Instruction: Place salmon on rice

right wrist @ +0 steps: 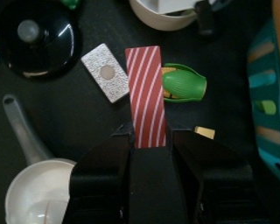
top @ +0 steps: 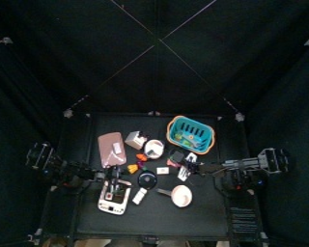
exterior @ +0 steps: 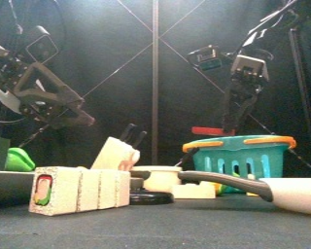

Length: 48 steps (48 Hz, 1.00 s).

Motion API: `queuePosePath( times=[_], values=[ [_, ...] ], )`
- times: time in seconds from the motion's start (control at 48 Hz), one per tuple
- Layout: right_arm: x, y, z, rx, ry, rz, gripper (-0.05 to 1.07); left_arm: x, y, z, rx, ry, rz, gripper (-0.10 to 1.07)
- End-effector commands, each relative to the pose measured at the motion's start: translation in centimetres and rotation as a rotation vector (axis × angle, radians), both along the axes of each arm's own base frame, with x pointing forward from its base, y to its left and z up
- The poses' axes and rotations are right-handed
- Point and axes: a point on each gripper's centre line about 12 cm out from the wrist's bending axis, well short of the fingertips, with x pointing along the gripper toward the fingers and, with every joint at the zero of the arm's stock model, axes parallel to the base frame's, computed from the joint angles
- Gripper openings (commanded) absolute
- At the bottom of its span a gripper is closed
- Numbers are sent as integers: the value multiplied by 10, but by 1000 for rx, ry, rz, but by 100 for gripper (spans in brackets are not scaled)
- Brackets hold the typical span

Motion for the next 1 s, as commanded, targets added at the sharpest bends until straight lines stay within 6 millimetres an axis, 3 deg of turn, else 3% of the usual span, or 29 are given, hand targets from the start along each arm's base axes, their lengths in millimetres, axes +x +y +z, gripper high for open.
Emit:
queuePosePath(
  times=[0.0, 0.208, 0.562, 0.979],
  values=[
    [13, -3, 8, -32, -34, 71, 45, 2, -1, 3, -3, -15, 0, 93],
    [30, -12, -6, -65, -17, 130, 49, 2, -2, 2, -2, -11, -6, 93],
    [52, -11, -28, -99, 47, 242, 49, 1, -2, 1, -2, 0, -7, 93],
    [54, -12, -39, -48, 63, 285, 50, 2, -2, -3, 1, 15, -7, 93]
  ],
)
